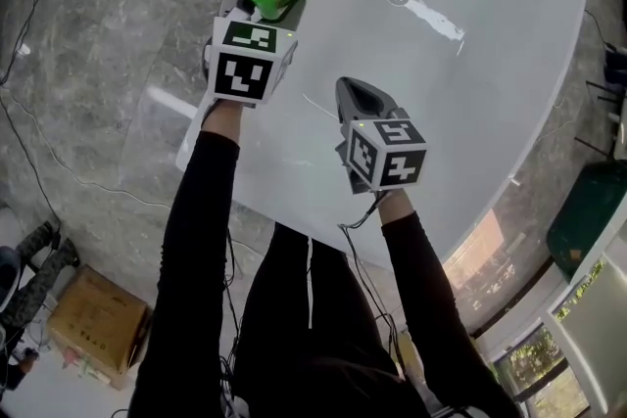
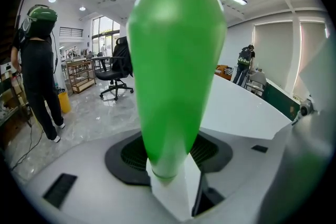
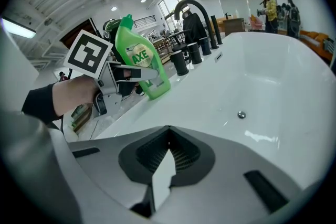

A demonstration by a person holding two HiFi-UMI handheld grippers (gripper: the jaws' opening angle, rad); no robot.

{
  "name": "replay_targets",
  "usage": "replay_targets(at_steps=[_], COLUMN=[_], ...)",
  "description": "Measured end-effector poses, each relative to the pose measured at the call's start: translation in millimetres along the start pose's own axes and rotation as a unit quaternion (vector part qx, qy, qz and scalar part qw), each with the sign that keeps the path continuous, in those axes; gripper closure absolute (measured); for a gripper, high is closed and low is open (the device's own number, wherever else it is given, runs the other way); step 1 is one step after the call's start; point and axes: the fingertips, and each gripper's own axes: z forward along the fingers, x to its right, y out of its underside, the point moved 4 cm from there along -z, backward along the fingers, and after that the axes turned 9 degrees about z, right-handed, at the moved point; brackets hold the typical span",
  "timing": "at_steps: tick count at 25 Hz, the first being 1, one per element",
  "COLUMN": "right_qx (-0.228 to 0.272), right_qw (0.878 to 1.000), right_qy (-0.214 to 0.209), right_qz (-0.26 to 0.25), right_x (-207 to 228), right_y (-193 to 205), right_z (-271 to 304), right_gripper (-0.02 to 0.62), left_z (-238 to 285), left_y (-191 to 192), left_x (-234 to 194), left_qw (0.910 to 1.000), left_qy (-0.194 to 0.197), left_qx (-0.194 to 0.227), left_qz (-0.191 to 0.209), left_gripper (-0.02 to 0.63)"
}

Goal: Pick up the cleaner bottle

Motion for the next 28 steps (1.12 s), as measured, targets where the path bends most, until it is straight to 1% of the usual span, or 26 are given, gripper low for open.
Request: replay_targets(at_steps=[10, 16, 22, 28], right_qx=[0.000, 0.004, 0.002, 0.001], right_qw=[1.000, 1.000, 1.000, 1.000], right_qy=[0.005, 0.007, 0.002, 0.004], right_qz=[0.002, 0.000, -0.006, -0.004], right_x=[-5, -5, -6, -3], right_y=[0, -3, -1, 2], right_z=[0, -5, -7, -17], right_gripper=[0.594, 0.594, 0.594, 0.594], left_z=[-1, -11, -34, -66], left_y=[-1, 4, 12, 24], left_x=[1, 9, 27, 57], left_qw=[0.9998, 0.9997, 0.9996, 0.9994], left_qy=[-0.002, -0.001, 0.003, 0.013], left_qx=[0.007, 0.016, 0.018, 0.019], left_qz=[0.020, 0.016, 0.020, 0.025], left_gripper=[0.407, 0.411, 0.411, 0.413])
